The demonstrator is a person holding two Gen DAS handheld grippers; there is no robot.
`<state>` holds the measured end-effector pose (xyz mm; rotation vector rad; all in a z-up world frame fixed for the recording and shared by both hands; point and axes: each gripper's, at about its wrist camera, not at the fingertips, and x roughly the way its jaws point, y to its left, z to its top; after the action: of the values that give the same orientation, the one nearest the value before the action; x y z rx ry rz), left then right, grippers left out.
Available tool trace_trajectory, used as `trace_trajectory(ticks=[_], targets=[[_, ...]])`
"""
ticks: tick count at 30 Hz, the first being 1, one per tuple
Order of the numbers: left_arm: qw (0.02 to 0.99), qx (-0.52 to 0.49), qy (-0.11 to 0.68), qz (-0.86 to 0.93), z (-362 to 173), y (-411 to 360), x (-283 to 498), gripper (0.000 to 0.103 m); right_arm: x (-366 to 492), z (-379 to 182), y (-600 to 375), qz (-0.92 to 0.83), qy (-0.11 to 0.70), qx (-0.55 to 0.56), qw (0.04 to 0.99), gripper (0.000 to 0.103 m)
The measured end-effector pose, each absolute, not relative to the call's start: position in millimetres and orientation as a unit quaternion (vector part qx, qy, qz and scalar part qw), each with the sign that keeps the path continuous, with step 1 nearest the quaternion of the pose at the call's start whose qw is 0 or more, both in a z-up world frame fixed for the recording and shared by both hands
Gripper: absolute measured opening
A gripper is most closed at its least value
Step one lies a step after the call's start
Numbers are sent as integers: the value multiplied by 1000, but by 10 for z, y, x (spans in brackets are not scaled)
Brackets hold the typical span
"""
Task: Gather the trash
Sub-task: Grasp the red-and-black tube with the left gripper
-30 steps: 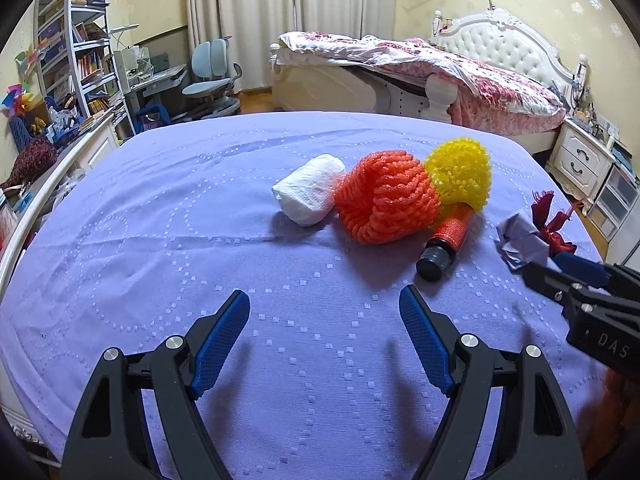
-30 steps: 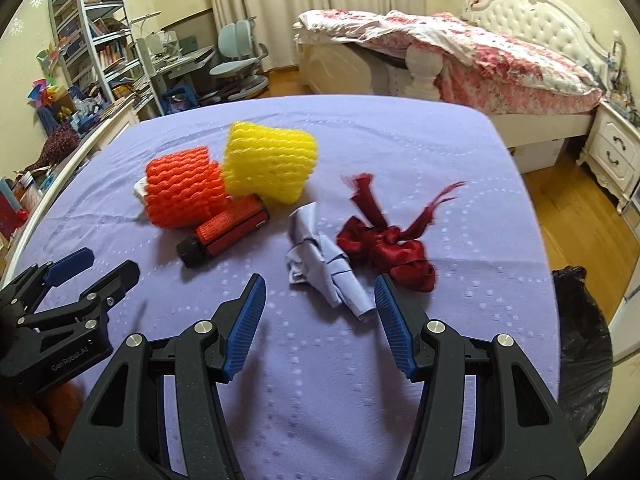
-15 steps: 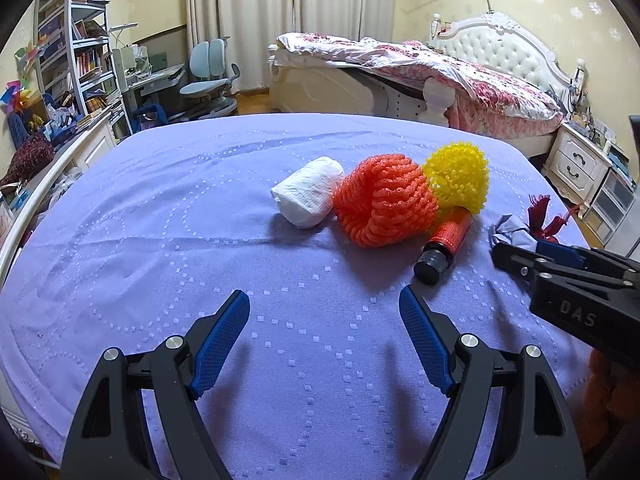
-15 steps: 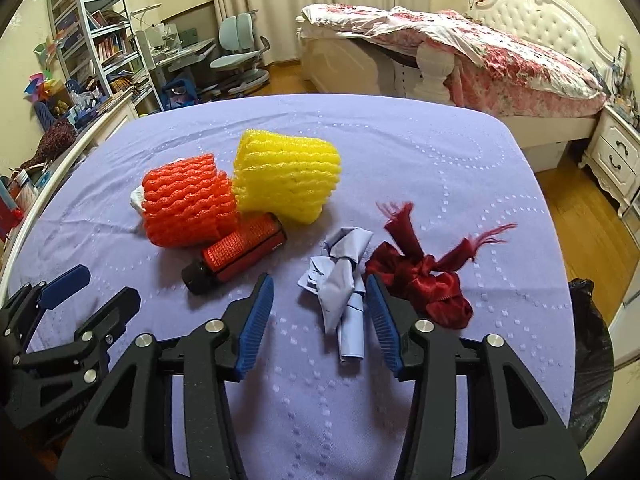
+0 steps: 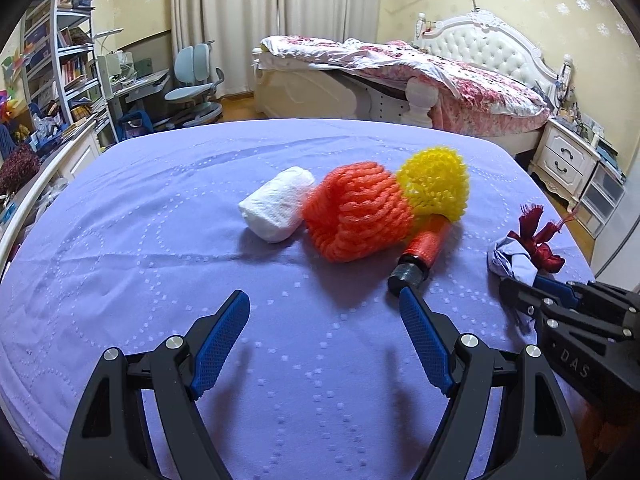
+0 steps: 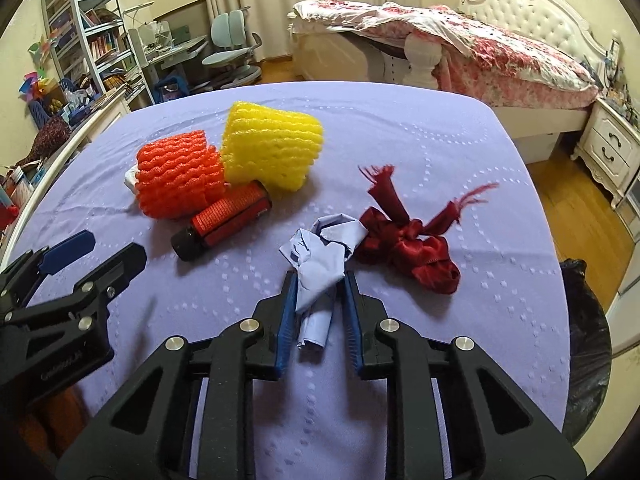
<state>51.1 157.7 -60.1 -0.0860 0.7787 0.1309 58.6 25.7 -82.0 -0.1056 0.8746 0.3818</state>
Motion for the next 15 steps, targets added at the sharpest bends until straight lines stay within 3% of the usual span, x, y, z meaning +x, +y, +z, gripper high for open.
trace_trajectory(ticks=[10, 15], targets=[[922, -25, 385, 22, -606, 1274, 758, 77, 644, -815, 83, 170, 420, -43, 890, 22], [919, -24, 394, 15, -627, 1224, 891, 69, 736, -808, 28, 173, 422, -39, 889, 22]])
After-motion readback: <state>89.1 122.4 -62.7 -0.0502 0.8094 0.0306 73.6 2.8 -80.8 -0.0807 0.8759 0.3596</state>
